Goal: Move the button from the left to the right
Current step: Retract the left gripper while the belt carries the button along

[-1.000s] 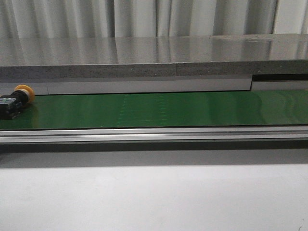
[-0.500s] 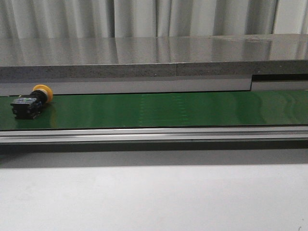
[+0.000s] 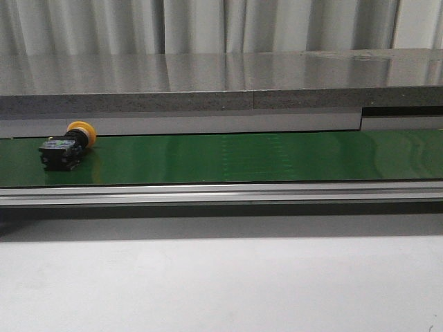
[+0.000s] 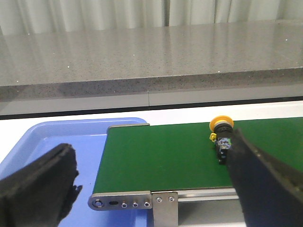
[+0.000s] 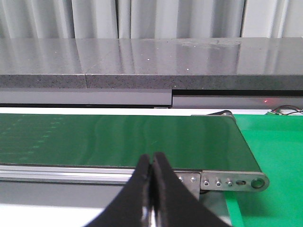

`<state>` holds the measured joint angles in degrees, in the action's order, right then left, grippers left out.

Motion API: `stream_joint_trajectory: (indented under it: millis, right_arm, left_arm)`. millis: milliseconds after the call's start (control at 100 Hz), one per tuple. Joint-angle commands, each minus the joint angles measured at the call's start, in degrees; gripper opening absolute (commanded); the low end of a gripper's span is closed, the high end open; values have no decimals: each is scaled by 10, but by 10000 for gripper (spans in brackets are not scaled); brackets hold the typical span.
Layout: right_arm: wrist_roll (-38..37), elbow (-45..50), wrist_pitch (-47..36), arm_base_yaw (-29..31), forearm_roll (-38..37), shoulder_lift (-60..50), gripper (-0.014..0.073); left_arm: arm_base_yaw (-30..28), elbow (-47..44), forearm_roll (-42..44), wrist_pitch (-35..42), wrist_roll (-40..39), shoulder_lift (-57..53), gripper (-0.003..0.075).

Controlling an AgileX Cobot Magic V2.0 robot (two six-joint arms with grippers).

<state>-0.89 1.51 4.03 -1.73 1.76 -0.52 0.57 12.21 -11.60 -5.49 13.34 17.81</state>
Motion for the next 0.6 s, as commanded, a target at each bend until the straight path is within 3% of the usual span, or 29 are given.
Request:
stream_joint_trajectory:
  millis: [0, 110, 200, 590]
  right_arm:
    - [1, -10, -48, 0, -6, -10, -68]
    - [1, -10, -48, 0, -6, -10, -68]
    - [1, -10, -48, 0, -6, -10, -68]
    - [1, -10, -48, 0, -6, -10, -68]
  left_arm:
    - [4, 16, -4, 47, 0, 4, 621]
    - [4, 16, 26, 32, 0, 4, 610]
    - [4, 16, 38, 20, 0, 4, 548]
    - [4, 16, 38, 17, 0, 4, 10]
